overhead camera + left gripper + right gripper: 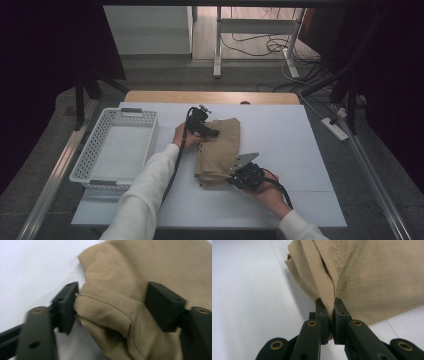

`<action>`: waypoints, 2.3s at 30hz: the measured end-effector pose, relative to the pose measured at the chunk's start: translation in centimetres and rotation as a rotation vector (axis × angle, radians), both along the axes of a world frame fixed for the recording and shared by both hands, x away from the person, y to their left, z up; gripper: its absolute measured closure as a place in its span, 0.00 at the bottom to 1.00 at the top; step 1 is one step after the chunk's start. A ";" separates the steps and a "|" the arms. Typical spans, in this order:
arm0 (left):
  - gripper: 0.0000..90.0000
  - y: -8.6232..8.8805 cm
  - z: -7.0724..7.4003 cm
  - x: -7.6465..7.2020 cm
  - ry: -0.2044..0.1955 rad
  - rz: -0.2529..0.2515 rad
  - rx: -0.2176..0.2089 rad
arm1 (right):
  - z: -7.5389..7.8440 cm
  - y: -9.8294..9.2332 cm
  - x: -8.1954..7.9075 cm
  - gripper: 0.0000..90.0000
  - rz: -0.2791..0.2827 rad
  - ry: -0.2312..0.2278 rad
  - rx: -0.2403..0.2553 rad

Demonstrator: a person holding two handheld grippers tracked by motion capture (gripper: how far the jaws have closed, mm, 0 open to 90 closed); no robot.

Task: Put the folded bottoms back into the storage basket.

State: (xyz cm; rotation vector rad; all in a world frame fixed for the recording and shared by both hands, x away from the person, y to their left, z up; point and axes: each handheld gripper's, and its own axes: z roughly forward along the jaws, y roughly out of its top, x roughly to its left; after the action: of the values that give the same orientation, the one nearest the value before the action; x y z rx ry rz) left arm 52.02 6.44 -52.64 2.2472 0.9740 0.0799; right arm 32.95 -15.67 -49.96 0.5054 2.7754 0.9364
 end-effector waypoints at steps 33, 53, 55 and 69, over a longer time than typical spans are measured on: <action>0.84 0.9 4.0 -2.2 -0.067 -0.061 -0.098 | 1.8 -0.8 -0.6 0.94 -0.020 -0.049 0.108; 0.84 2.3 6.1 -3.5 -0.098 -0.051 -0.129 | 2.5 -0.9 -0.9 0.94 -0.018 -0.081 0.166; 0.84 2.4 6.2 -3.6 -0.099 -0.050 -0.131 | 2.6 -0.9 -1.0 0.94 -0.020 -0.083 0.176; 0.84 3.1 7.8 -4.8 -0.129 -0.051 -0.136 | 3.1 -0.7 -1.3 0.94 -0.005 -0.099 0.211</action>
State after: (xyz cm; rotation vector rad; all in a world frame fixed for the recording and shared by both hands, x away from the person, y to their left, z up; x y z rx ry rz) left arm 47.23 9.57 -44.81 2.1131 0.8278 0.1308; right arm 31.68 -16.34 -46.85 0.4815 2.6010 1.2262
